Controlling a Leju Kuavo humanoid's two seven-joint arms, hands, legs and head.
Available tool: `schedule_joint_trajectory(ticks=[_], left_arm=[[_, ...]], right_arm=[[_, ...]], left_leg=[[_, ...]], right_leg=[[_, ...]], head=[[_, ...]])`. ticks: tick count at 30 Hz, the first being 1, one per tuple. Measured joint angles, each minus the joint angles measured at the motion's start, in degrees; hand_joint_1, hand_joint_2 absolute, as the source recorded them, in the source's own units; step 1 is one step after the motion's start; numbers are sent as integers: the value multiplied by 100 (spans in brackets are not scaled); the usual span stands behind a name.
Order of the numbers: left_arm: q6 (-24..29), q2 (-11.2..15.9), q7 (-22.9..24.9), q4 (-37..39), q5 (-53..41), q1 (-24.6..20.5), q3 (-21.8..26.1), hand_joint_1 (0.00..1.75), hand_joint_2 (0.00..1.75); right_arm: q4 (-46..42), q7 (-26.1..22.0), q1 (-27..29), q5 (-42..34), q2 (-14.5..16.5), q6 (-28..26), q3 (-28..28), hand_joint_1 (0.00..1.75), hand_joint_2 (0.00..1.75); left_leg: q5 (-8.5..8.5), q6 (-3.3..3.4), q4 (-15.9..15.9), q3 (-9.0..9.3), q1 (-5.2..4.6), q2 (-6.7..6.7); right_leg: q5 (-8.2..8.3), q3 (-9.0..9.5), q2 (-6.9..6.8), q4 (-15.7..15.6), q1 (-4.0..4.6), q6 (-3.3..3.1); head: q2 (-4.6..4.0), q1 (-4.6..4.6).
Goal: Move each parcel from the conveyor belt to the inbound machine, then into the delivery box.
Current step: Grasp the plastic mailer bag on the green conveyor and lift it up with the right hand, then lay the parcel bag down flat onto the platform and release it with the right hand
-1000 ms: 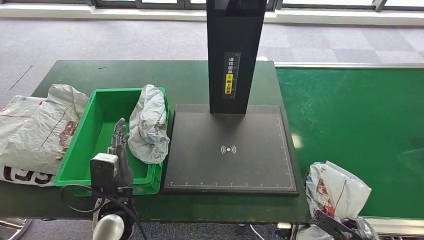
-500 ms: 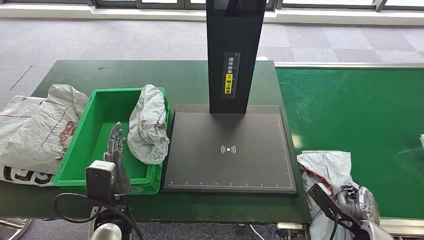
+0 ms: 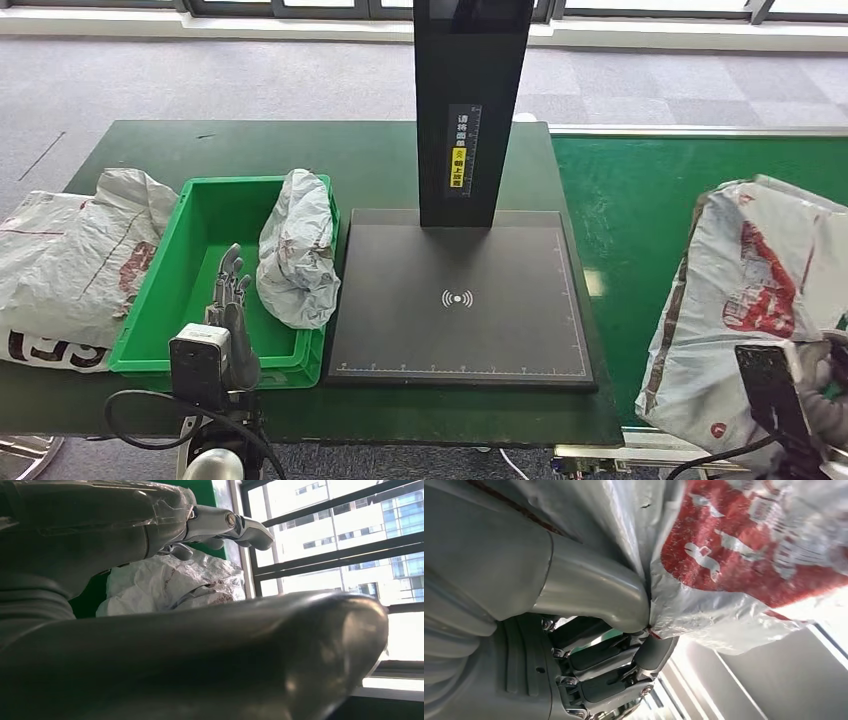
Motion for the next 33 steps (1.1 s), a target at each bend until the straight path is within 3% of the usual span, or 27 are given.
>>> schedule_joint_trajectory(ticks=[15, 22, 29, 33], left_arm=[[38, 0, -7, 0, 1, 1, 0, 0, 0], [32, 0, -14, 7, -5, 11, -4, 0, 0], [-17, -23, -4, 121, -27, -32, -127, 0, 0], [-68, -57, 100, 256, -42, -206, -258, 0, 0]], right_arm=[[-370, -120, 78, -144, 186, -78, -447, 175, 175], [-504, -499, -4, -373, 305, -100, -434, 175, 175], [89, -516, -578, -622, 451, -63, 564, 175, 175], [1012, -614, -1358, -1175, 780, 141, 1412, 175, 175]], left_leg=[[0, 0, 0, 0, 0, 0], [-1, 0, -2, -24, 2, 1], [4, -4, -3, -15, 7, 13], [8, -13, -4, -34, 15, 41]], right_leg=[[0, 0, 2, 0, 0, 0], [-1, 4, 2, 0, 1, 0], [3, 1, 9, 1, 7, -7], [13, -4, 38, 3, 15, -19]], head=[[0, 0], [0, 0], [0, 0], [0, -1]])
